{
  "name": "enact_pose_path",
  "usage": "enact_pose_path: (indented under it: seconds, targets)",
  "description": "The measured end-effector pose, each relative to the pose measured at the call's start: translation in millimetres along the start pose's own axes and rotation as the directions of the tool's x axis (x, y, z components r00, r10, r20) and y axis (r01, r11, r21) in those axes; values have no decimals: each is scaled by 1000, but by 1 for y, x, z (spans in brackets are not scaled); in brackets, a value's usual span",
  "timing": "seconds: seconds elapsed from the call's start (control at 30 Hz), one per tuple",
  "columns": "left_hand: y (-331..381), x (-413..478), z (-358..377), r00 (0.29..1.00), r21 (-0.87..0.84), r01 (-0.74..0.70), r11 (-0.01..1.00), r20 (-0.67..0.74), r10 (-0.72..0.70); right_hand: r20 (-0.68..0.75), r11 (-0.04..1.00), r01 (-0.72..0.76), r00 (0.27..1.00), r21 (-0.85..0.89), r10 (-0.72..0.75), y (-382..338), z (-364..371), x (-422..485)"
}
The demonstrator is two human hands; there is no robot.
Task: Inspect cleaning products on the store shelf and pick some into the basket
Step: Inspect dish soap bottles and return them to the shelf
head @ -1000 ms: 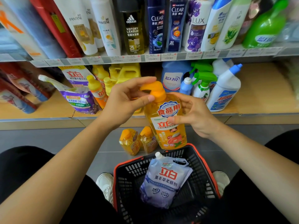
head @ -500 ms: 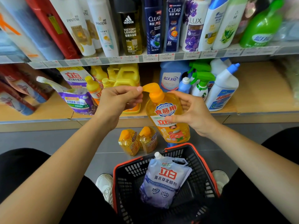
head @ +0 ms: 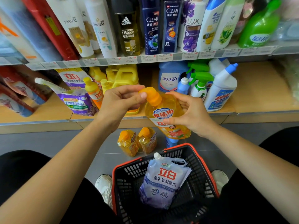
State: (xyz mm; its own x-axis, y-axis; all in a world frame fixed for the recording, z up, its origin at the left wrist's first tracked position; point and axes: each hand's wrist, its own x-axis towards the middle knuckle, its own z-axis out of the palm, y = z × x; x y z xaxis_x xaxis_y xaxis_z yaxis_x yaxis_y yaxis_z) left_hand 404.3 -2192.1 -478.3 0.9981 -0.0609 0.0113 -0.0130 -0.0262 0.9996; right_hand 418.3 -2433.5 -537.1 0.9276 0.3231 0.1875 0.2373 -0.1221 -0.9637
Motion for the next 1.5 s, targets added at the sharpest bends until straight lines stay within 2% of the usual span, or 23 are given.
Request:
enact_pose_path:
  seconds: [0.13,0.33,0.43,0.5,0.6,0.67,0.73,0.8,0.9,1.0,1.17,1.37,1.5]
  targets:
    - [1,-3,5,989,65,-138,988,53,135,17,997,-13,1000,74,12,-5,1,-1]
    - [-3,-5,4,928,240,-360,901,-11,374,35,984,-57,998,171,52,-11,3,-2]
    - [-7,-3,3,890,336,-406,850,-67,452,35,973,-75,997,217,69,-11,4,-2]
    - [-9,-2,1,887,361,-390,847,-101,451,28,969,-86,996,233,82,-10,4,-2]
    - [-11,0,-1,928,365,-304,880,-95,361,2,959,-94,995,268,97,-8,2,-1]
    - [-12,-1,0,976,328,-198,923,-16,215,-28,946,-101,993,307,115,-7,1,1]
    - [-15,-2,2,993,240,-88,967,97,66,-63,930,-105,989,352,135,-7,-1,3]
    - [-20,-2,4,983,240,-47,970,185,2,-100,913,-110,982,392,161,-8,-2,6]
    - [-34,-2,11,961,388,-27,921,263,-83,-142,885,-130,967,447,214,-10,-5,7]
    - [-49,-7,17,925,422,60,904,318,-209,-165,856,-139,954,498,251,-14,-9,9]
    - [-63,-9,19,922,391,160,907,268,-278,-193,775,-161,919,612,343,-21,-13,13]
    - [-61,-13,24,921,153,272,950,246,-303,-172,700,-192,894,688,415,-27,-17,19]
    - [-63,-20,35,957,-45,276,960,107,-270,-181,725,-189,899,662,400,-26,-19,24]
